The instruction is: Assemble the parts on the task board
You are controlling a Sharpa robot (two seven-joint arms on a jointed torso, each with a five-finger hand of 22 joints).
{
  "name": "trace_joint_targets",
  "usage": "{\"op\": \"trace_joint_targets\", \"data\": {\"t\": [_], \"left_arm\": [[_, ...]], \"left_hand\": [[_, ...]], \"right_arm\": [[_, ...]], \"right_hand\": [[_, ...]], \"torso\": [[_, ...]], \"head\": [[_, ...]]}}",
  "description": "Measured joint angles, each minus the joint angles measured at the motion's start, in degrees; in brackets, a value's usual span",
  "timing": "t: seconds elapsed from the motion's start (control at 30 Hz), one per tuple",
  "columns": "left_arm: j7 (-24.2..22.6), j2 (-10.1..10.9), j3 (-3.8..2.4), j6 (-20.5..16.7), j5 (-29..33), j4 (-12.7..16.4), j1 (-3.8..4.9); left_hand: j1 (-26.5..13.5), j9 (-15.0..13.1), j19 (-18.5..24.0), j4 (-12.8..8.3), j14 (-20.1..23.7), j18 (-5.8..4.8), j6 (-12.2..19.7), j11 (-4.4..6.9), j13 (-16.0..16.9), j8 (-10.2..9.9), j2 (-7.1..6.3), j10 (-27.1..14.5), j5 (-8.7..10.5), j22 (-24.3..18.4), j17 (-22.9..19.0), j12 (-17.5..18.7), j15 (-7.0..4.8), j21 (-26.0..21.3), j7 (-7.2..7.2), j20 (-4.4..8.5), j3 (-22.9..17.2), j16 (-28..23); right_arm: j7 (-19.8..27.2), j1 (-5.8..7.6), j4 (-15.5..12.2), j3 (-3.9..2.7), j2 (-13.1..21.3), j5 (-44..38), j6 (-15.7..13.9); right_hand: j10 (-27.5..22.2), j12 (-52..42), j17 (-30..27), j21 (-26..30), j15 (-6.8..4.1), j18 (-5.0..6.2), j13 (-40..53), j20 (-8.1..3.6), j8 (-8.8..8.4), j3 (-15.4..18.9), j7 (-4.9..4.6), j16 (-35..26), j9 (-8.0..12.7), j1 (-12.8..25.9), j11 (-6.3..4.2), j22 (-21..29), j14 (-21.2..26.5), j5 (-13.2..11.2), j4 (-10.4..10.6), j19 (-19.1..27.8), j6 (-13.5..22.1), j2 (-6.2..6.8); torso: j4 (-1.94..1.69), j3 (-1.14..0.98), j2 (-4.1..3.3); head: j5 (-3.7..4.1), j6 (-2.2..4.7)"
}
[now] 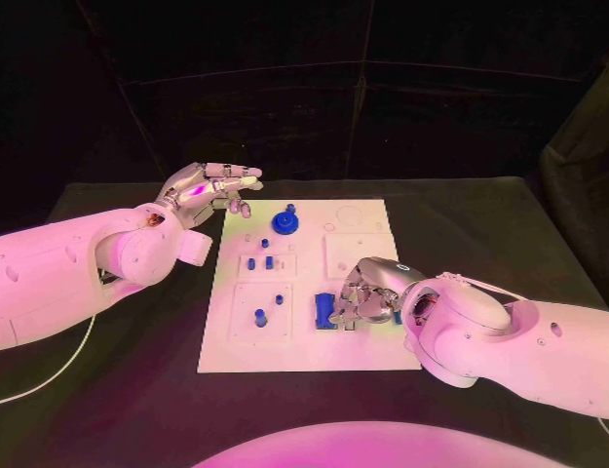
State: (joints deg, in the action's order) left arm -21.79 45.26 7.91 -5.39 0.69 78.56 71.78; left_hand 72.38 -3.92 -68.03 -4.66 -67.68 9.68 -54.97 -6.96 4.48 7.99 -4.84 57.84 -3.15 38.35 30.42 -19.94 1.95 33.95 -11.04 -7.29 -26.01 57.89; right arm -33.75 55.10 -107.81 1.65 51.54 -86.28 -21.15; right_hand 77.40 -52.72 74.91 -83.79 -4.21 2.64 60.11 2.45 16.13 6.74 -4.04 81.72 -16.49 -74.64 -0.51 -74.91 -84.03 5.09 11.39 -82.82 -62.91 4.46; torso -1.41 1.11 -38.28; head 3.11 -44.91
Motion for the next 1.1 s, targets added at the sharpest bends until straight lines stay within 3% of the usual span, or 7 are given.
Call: {"op": "trace_joint_targets", "data": {"t": [0.3,0.43,0.57,0.67,0.77,0.93,1.1], "left_arm": [[0.08,-0.06,0.02,0.02,0.00,-0.15,0.00],[0.11,-0.10,0.03,0.04,0.00,-0.18,0.00],[0.14,-0.06,0.07,0.05,0.00,-0.18,-0.01],[0.15,-0.01,0.10,0.06,0.00,-0.17,-0.01],[0.17,0.03,0.18,0.07,0.00,-0.15,-0.01],[0.18,0.04,0.34,0.08,0.00,-0.09,-0.01],[0.19,0.03,0.45,0.08,0.00,-0.05,-0.01]], "left_hand": [[0.00,0.00,0.00,0.00,0.21,0.00,0.21,0.00,0.00,0.23,0.00,0.00,0.00,0.01,0.00,0.00,-0.21,-0.22,-0.21,0.00,0.00,0.00],[0.00,0.00,0.00,0.00,0.21,0.00,0.21,0.00,0.00,0.23,0.00,0.00,0.00,0.01,0.01,0.00,-0.21,-0.22,-0.21,0.00,0.00,0.00],[0.00,0.00,0.00,0.00,0.21,0.00,0.21,0.00,0.01,0.23,0.00,0.00,0.00,0.01,0.01,0.00,-0.21,-0.22,-0.21,0.00,0.00,0.00],[0.00,0.00,0.00,0.00,0.21,0.00,0.21,0.00,0.01,0.23,0.00,0.00,0.00,0.01,0.01,0.00,-0.21,-0.22,-0.21,0.00,0.00,0.00],[0.00,0.00,0.00,0.00,0.21,0.01,0.21,0.00,0.01,0.23,0.00,0.00,0.00,-0.03,0.01,0.00,-0.21,-0.22,-0.21,0.00,0.00,0.00],[0.00,0.00,0.00,0.00,0.21,0.00,0.21,0.00,0.01,0.23,0.00,0.00,0.00,-0.03,0.01,0.00,-0.21,-0.22,-0.21,0.00,0.00,0.00],[0.00,0.00,0.00,0.00,0.21,0.00,0.21,0.00,0.01,0.23,0.00,0.00,0.00,-0.03,-0.04,0.00,-0.21,-0.22,-0.21,0.00,0.00,0.00]], "right_arm": [[0.00,0.00,-0.05,0.00,0.39,-1.87,0.38],[0.07,0.00,-0.53,-0.01,1.23,-2.33,0.31],[0.84,0.00,-1.84,-0.02,4.24,-1.61,-0.12],[1.74,0.02,-2.86,-0.03,7.16,-0.38,-0.50],[2.70,0.38,-3.71,-0.03,10.24,1.04,-0.80],[3.76,1.12,-4.27,-0.13,13.80,2.57,-0.77],[3.86,1.23,-3.95,-0.10,14.98,3.02,0.01]], "right_hand": [[0.00,0.00,-0.01,0.00,0.00,0.01,0.27,0.00,0.00,0.57,0.00,0.00,-0.26,-1.22,0.00,0.00,0.00,0.84,-0.98,0.00,0.00,-0.71],[0.03,0.00,0.03,0.00,0.00,0.00,0.27,0.00,-0.21,1.30,0.00,0.00,-0.43,-0.90,0.04,0.00,0.00,3.28,-0.57,0.00,0.00,-0.96],[0.20,0.00,0.04,0.00,0.00,0.01,0.33,0.00,-0.84,3.24,-0.03,0.00,-0.46,2.08,0.21,0.00,0.00,6.45,1.38,0.00,0.62,-1.23],[0.19,0.66,-0.17,0.05,0.00,0.01,-0.03,0.21,-1.63,3.80,-0.32,-0.27,-0.43,2.27,0.22,0.00,0.00,7.78,1.94,0.20,1.63,-1.31],[-0.12,1.13,-0.26,0.26,0.35,0.01,-0.50,0.25,-2.54,3.80,-0.82,-0.27,-0.18,1.63,0.53,0.00,0.09,8.09,1.94,0.24,2.68,-1.95],[-0.33,1.50,-0.38,0.26,0.44,0.01,-0.75,0.41,-2.83,3.80,-0.82,-0.53,-0.09,1.13,0.73,0.00,0.00,8.39,1.94,0.41,2.67,-2.44],[-0.33,1.49,-0.35,0.26,0.44,0.01,-0.67,0.42,-2.83,3.80,-0.82,-0.53,-0.09,0.82,0.73,0.00,0.00,8.77,1.94,0.41,2.67,-2.75]], "torso": [[-0.01,0.03,0.03],[-0.01,0.03,0.05],[-0.01,0.02,0.05],[-0.01,0.02,0.05],[0.01,0.03,0.09],[0.01,0.02,0.06],[0.02,0.01,0.02]], "head": [[0.12,0.04],[0.28,0.16],[0.47,0.26],[0.77,0.35],[1.13,0.48],[1.60,0.69],[1.92,0.71]]}}
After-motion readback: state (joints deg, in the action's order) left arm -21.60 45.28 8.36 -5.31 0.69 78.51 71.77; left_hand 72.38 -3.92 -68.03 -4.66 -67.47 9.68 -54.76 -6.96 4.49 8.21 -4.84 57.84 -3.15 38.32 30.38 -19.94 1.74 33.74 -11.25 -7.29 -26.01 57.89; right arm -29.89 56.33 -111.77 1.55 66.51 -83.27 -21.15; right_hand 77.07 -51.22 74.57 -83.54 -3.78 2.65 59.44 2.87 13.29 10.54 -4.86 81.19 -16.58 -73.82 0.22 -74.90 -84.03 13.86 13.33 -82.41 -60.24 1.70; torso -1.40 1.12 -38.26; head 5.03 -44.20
